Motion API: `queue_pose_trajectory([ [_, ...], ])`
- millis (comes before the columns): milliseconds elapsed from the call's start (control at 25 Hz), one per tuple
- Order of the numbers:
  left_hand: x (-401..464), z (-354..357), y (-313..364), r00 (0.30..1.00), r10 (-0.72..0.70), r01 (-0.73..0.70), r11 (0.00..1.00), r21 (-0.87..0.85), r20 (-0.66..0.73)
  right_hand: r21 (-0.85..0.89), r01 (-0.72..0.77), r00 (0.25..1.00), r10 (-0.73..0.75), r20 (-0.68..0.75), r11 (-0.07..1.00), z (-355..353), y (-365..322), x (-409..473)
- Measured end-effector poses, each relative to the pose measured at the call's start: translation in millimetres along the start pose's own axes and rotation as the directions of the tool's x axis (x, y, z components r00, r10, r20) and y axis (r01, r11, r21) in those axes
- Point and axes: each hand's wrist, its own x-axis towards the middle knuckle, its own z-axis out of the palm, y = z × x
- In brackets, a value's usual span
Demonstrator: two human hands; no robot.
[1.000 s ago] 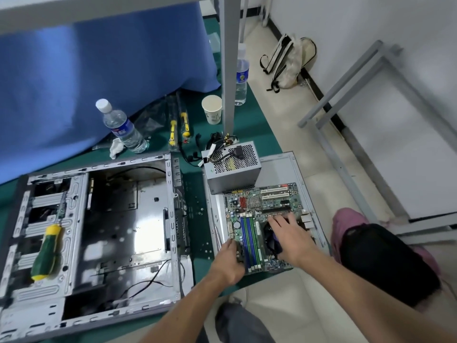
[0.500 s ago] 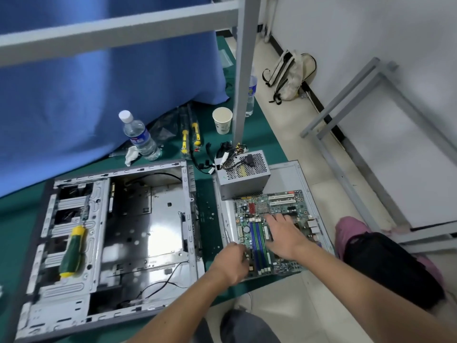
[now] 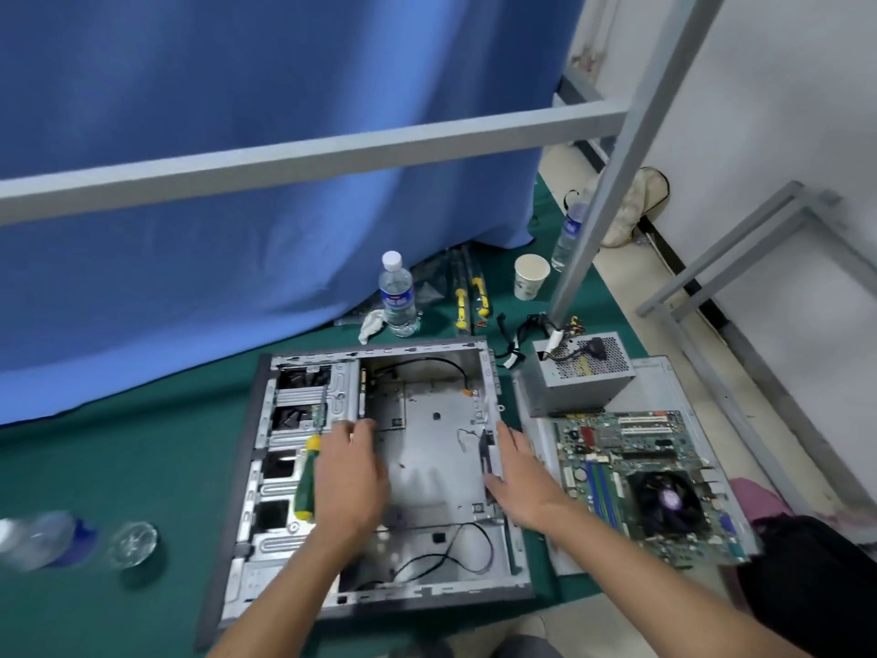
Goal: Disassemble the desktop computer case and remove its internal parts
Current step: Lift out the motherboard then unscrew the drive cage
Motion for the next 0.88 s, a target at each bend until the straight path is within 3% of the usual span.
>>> queue_pose_trajectory([
  [120, 7.3, -14.6, -52.5, 0.982, -0.191, 0.190, 0.977, 0.094, 0.001, -0.061, -0.064, 0.997, 0.061, -0.056, 0.996, 13.2, -7.9, 0.2],
  [200, 10.8, -15.8, -69.3, 0.972, -0.216, 0.210, 0.975, 0.079, 0.087, -0.096, -0.104, 0.993, 0.097, -0.072, 0.990, 12.5, -12.4, 2.2],
  [320, 11.9, -16.6, -72.6, 0.973, -0.198, 0.210, 0.974, -0.090, 0.121, -0.182, -0.152, 0.984, 0.133, -0.116, 0.971, 8.9, -21.2, 1.2],
  [400, 11.4, -20.0, -72.0, 0.956, -0.257, 0.282, 0.936, -0.209, 0.139, -0.294, -0.119, 0.975, 0.056, -0.215, 0.948, 11.3, -32.5, -1.7],
  [480, 14.6, -22.1, -72.6, 0.919, -0.313, 0.389, 0.807, -0.444, 0.239, -0.221, 0.010, 0.972, -0.061, -0.226, 0.975, 18.5, -52.5, -4.9],
  [560, 21.8, -28.5, -66.6, 0.847, -0.303, 0.531, 0.437, -0.726, 0.437, 0.015, 0.129, 0.989, -0.127, -0.069, 0.992, 27.7, -79.2, -8.0],
  [600, 24.2, -32.8, -61.1, 0.815, -0.252, 0.576, 0.249, -0.779, 0.522, 0.110, 0.146, 0.989, -0.149, 0.022, 0.983, 33.8, -93.3, -7.5],
  [680, 25.5, -38.7, -48.4, 0.787, -0.145, 0.612, 0.059, -0.789, 0.599, 0.193, 0.172, 0.978, -0.191, 0.087, 0.966, 44.9, -115.0, -3.5],
  [800, 24.7, -42.7, -39.9, 0.801, -0.001, 0.599, -0.001, -0.801, 0.599, 0.219, 0.238, 0.971, -0.232, -0.054, 0.946, 53.9, -131.2, 0.1],
  [840, 26.8, -43.0, -43.3, 0.814, 0.026, 0.580, 0.023, -0.815, 0.580, 0.235, 0.242, 0.969, -0.221, -0.112, 0.941, 51.4, -131.5, 0.6],
  [880, 30.6, -43.3, -50.6, 0.846, 0.024, 0.525, 0.131, -0.841, 0.532, 0.241, 0.236, 0.967, -0.202, -0.158, 0.941, 46.6, -130.7, 0.9],
])
